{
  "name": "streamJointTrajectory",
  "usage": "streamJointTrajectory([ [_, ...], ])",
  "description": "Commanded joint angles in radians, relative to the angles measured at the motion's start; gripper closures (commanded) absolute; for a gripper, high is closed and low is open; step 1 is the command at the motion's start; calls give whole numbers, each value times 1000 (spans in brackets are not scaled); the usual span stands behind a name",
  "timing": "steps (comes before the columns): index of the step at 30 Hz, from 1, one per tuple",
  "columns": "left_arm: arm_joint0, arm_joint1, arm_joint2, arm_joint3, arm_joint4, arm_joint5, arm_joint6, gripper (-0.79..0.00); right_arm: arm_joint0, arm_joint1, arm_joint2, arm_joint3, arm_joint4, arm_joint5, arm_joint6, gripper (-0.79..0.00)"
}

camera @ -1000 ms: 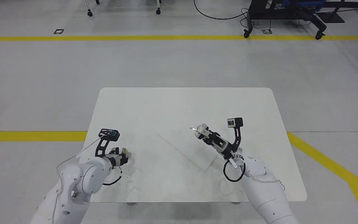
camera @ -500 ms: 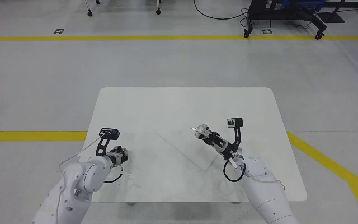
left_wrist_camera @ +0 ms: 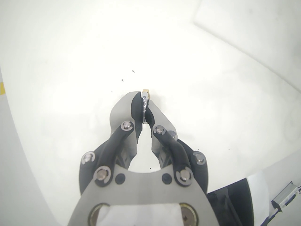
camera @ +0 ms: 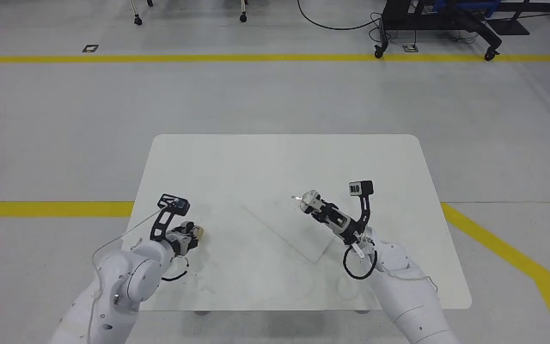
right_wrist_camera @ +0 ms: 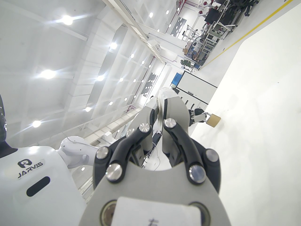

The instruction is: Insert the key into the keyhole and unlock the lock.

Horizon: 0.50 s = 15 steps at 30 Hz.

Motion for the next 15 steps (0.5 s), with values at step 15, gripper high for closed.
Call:
streamJointTrajectory([
  [15,-52,-13,47,55,21,-13,-9,-120,0,0,0,0,0,0,0,0],
])
